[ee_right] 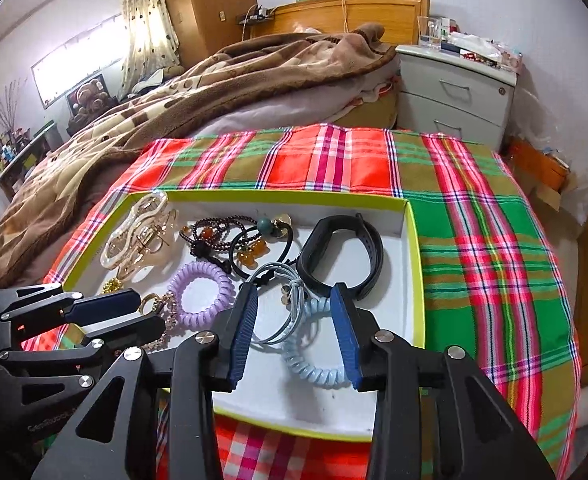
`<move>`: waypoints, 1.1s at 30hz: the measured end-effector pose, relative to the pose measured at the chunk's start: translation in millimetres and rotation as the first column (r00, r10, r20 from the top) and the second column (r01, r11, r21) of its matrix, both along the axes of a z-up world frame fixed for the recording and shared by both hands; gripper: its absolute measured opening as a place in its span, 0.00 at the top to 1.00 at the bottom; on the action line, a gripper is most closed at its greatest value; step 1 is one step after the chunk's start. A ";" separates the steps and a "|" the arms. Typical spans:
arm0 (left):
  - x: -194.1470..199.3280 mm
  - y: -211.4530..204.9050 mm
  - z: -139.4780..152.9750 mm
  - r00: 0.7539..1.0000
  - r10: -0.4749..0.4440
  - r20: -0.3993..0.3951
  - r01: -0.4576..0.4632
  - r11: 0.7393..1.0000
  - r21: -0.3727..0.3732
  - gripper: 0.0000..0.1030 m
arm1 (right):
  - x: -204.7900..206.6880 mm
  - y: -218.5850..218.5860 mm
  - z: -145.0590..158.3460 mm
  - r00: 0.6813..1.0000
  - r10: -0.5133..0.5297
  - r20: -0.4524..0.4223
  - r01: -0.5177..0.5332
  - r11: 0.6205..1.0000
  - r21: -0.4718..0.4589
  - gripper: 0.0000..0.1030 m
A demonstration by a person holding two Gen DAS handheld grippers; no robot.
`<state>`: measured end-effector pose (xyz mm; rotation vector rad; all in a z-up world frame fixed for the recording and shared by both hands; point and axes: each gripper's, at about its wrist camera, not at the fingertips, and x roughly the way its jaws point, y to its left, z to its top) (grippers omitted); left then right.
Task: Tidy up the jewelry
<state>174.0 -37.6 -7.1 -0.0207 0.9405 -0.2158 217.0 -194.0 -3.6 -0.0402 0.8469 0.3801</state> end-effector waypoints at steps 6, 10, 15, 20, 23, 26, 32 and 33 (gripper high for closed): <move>-17.2 0.7 11.8 0.998 0.048 0.051 -0.049 0.998 0.030 0.65 | -20.5 -5.3 10.4 0.998 -0.050 0.046 0.050 0.999 -0.005 0.62; -35.2 4.9 19.8 0.987 0.120 0.105 -0.129 0.988 0.082 0.59 | -43.4 -6.4 20.0 0.993 -0.084 0.086 0.085 0.996 -0.001 0.62; -55.0 11.9 24.9 0.972 0.189 0.140 -0.203 0.974 0.095 0.59 | -71.9 -0.3 24.5 0.987 -0.100 0.126 0.103 0.995 -0.017 0.61; -73.1 15.5 28.3 0.960 0.227 0.162 -0.243 0.966 0.091 0.59 | -90.9 3.4 24.4 0.985 -0.108 0.137 0.111 0.994 -0.015 0.60; -81.7 14.3 30.7 0.955 0.235 0.183 -0.257 0.961 0.105 0.59 | -99.5 3.9 24.7 0.982 -0.121 0.147 0.124 0.992 -0.014 0.60; -86.4 14.1 32.1 0.952 0.242 0.186 -0.264 0.959 0.102 0.59 | -106.3 2.1 25.5 0.979 -0.136 0.152 0.138 0.990 0.001 0.60; -98.0 11.3 31.1 0.953 0.236 0.190 -0.259 0.960 0.105 0.59 | -113.8 2.2 25.1 0.977 -0.142 0.156 0.142 0.990 0.008 0.60; -98.5 10.8 30.6 0.954 0.235 0.185 -0.256 0.961 0.103 0.59 | -115.0 3.0 25.0 0.978 -0.141 0.157 0.141 0.990 0.008 0.60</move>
